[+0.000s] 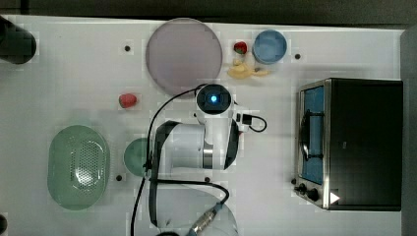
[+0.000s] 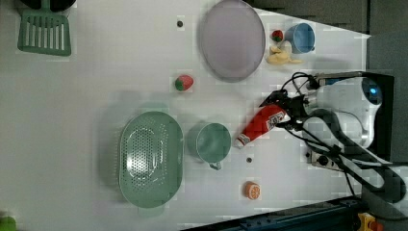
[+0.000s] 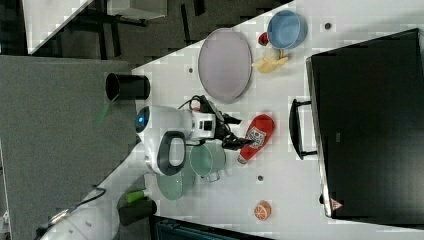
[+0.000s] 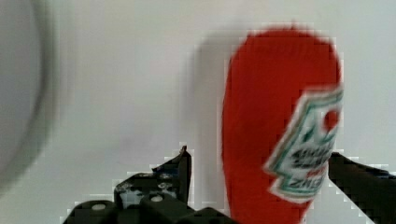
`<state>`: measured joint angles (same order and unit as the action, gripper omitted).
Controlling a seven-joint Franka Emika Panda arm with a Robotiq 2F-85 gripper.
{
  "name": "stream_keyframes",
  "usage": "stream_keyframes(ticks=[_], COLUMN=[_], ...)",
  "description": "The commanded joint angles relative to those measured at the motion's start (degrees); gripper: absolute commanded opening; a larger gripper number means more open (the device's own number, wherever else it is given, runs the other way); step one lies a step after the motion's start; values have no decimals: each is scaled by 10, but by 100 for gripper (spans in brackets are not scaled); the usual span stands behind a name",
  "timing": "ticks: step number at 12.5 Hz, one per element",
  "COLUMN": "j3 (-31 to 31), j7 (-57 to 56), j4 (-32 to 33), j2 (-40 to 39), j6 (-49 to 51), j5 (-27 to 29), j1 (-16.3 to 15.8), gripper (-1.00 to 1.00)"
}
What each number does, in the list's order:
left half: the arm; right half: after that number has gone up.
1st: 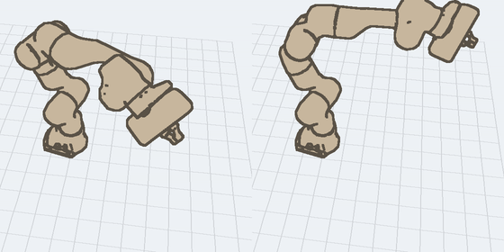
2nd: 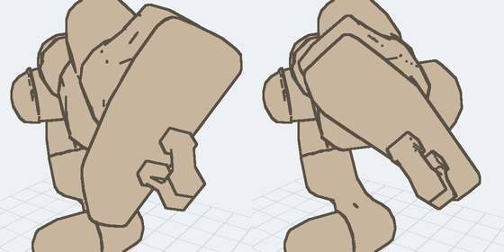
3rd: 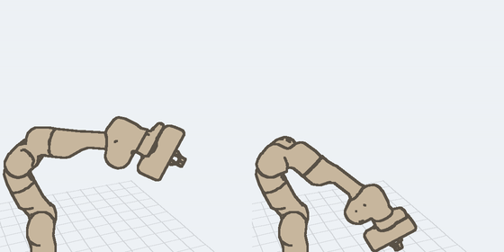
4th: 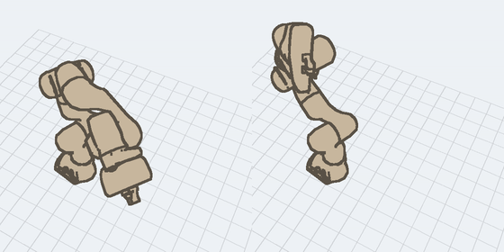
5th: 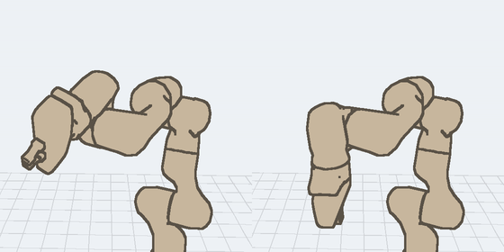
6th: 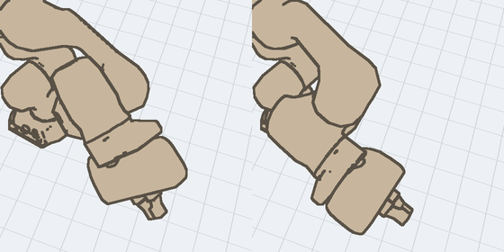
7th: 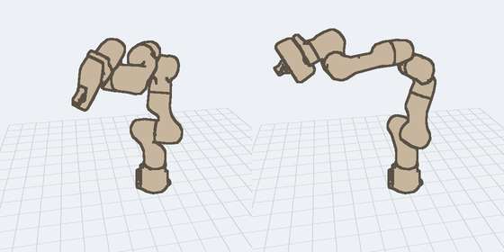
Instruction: Pick Ketchup from oven and place it on table.
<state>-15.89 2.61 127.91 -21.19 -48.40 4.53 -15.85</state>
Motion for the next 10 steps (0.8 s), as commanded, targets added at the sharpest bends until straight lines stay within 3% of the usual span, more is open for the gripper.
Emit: stream_keyframes(ticks=[1, 7, 10], j3=[0, 3, 12], j7=[11, 11, 11], j4=[-50, -195, -274], j2=[115, 256, 274], j6=[74, 313, 415], j5=[-4, -13, -71], j1=[15, 15, 14], gripper=[100, 100, 100])
